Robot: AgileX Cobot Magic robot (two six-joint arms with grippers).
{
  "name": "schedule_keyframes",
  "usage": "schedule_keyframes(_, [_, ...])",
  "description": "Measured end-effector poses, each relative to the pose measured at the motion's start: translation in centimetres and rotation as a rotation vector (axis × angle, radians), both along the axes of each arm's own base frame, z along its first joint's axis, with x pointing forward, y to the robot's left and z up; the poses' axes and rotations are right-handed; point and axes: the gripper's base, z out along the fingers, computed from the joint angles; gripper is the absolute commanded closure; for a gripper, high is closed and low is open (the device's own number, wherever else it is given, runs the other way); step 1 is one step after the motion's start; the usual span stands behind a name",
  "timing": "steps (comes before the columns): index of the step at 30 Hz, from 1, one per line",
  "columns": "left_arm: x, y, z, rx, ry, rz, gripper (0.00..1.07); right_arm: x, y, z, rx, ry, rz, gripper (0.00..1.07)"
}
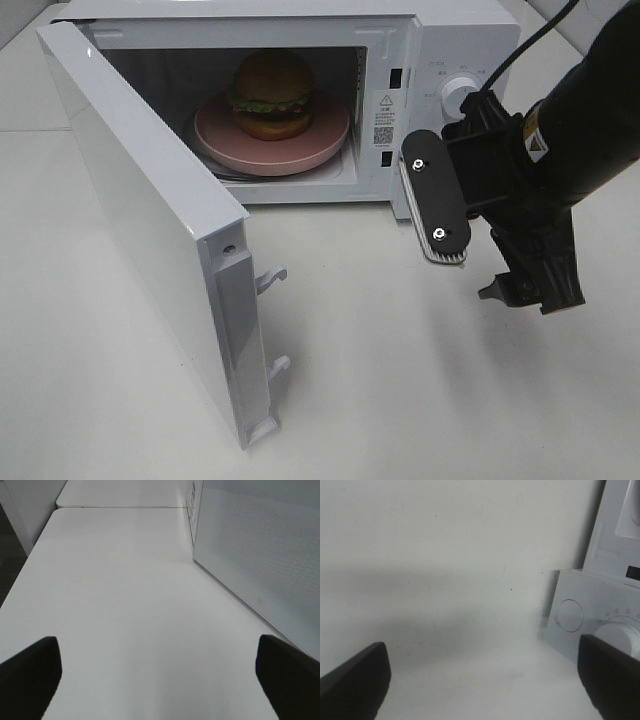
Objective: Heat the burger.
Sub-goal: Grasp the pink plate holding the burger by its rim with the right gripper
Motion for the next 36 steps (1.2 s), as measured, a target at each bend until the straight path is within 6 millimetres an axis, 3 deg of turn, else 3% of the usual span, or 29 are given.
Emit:
schedule_keyframes(18, [0.0,0.0,0.0,0.000,0.000,0.000,0.09,5.4,3.8,0.2,0.046,-0.064,0.018,0.11])
schedule_keyframes(23, [0.0,0.0,0.0,0.000,0.000,0.000,0.09,7.3,5.3,-0.3,0.091,-0.107,0.039,0.12])
schedule_keyframes(29, [0.0,0.0,0.0,0.000,0.000,0.000,0.09,8.1,6.3,-1.1,0.102,-0.115,0.055,0.13])
schedule_keyframes(36, [0.0,0.0,0.0,0.000,0.000,0.000,0.09,9.4,8.8,-2.2,0.124,-0.130,0.095,0.14])
